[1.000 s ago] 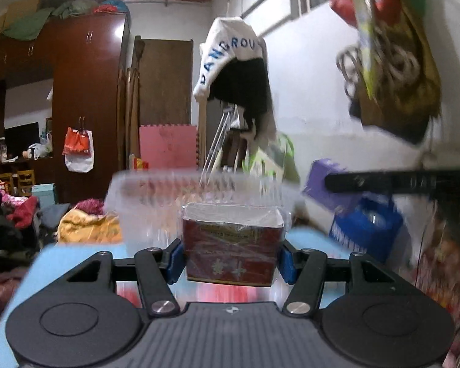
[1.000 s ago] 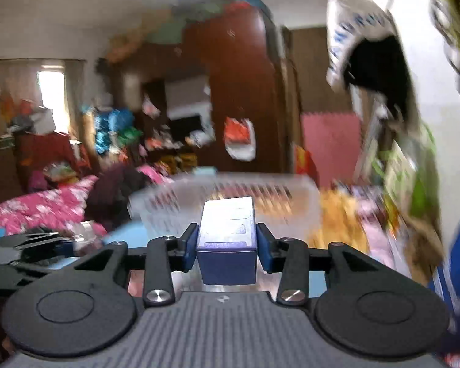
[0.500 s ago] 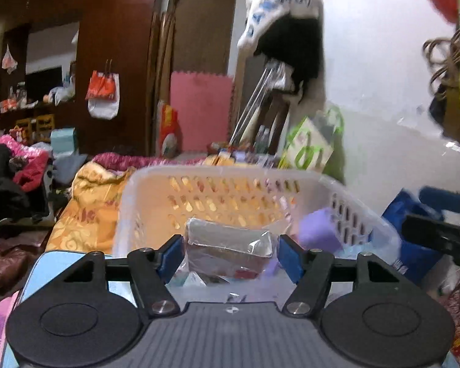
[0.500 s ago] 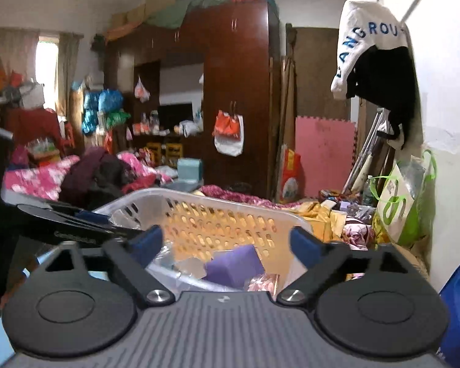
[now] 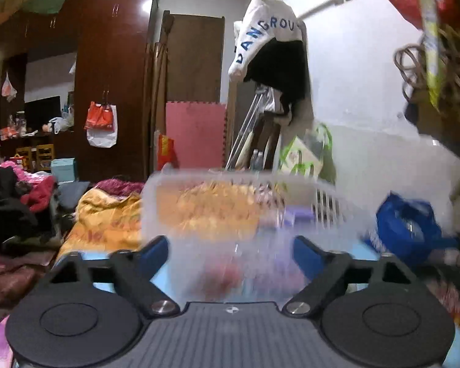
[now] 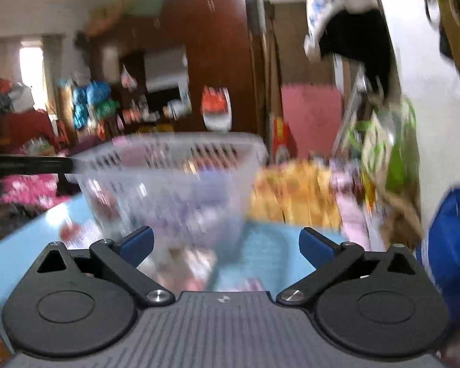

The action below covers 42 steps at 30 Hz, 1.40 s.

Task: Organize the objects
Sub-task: 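Release the red box and purple box into the white basket with both tools, then grasp a red-wrapped bag with the left tool while the right tool grasps a purple box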

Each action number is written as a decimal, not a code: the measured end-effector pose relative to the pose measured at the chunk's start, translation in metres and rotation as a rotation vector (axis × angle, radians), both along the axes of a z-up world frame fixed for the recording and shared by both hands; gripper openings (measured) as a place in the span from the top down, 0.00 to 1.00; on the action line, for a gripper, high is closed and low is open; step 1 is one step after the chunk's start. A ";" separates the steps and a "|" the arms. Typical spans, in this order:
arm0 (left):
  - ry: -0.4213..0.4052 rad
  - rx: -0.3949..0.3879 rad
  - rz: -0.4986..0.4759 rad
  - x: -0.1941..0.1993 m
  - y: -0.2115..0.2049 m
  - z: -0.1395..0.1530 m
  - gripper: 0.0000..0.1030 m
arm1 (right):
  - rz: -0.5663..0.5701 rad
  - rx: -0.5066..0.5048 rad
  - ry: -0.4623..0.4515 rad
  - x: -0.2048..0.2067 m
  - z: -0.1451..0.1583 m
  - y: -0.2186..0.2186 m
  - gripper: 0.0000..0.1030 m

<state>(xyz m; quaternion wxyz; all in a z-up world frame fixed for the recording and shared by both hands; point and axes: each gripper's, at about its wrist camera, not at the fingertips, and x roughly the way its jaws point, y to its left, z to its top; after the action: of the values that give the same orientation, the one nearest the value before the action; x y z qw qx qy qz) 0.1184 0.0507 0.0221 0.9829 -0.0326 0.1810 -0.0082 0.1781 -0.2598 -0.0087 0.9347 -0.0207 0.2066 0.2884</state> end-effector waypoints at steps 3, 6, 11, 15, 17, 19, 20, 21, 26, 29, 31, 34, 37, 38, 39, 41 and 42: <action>-0.035 -0.072 -0.010 -0.041 0.013 -0.025 0.10 | 0.005 -0.029 0.077 0.006 -0.020 0.001 0.00; 0.078 -0.087 -0.007 -0.040 0.025 -0.048 0.10 | 0.016 -0.058 0.121 0.010 -0.034 0.007 0.00; 0.180 -0.085 -0.003 -0.015 0.027 -0.068 0.16 | 0.015 -0.105 0.170 0.013 -0.051 0.014 0.01; 0.218 -0.066 0.001 -0.006 0.017 -0.076 0.25 | -0.001 -0.106 0.155 0.007 -0.056 0.013 0.12; 0.229 -0.020 0.023 -0.005 0.005 -0.077 0.25 | 0.002 -0.101 0.152 0.006 -0.055 0.012 0.14; 0.251 0.017 0.035 -0.008 -0.003 -0.081 0.25 | 0.005 -0.106 0.162 0.006 -0.057 0.013 0.15; 0.257 0.017 0.035 -0.006 -0.003 -0.081 0.25 | 0.003 -0.116 0.164 0.005 -0.058 0.013 0.21; 0.264 0.015 0.038 -0.006 -0.003 -0.082 0.29 | -0.004 -0.128 0.163 0.006 -0.060 0.015 0.25; 0.209 -0.001 0.017 -0.019 0.001 -0.080 0.55 | -0.025 -0.123 0.150 0.003 -0.062 0.013 0.43; 0.133 0.000 0.021 -0.027 0.000 -0.078 0.55 | -0.045 -0.081 0.078 -0.009 -0.057 0.007 0.48; 0.090 -0.012 0.012 -0.033 0.002 -0.077 0.55 | -0.043 -0.055 0.028 -0.018 -0.053 0.004 0.55; 0.059 -0.005 -0.003 -0.037 0.000 -0.075 0.55 | -0.040 -0.034 -0.021 -0.025 -0.049 0.001 0.64; 0.066 0.011 0.002 -0.033 -0.003 -0.074 0.55 | -0.031 -0.035 -0.010 -0.024 -0.049 0.002 0.65; 0.068 0.013 0.002 -0.033 -0.004 -0.075 0.55 | -0.029 -0.035 -0.004 -0.024 -0.048 0.003 0.64; 0.070 0.017 0.003 -0.032 -0.005 -0.074 0.55 | -0.027 -0.037 0.006 -0.023 -0.048 0.004 0.63; 0.067 0.017 0.005 -0.034 -0.004 -0.074 0.55 | -0.029 -0.042 0.021 -0.020 -0.049 0.005 0.63; 0.065 0.019 0.007 -0.034 -0.004 -0.074 0.55 | -0.033 -0.044 0.022 -0.020 -0.048 0.005 0.63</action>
<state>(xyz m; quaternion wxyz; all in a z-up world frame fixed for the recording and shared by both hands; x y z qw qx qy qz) 0.0842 0.0464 -0.0520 0.9768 -0.0243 0.2128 -0.0020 0.1580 -0.2549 -0.0569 0.9364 -0.0346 0.2233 0.2685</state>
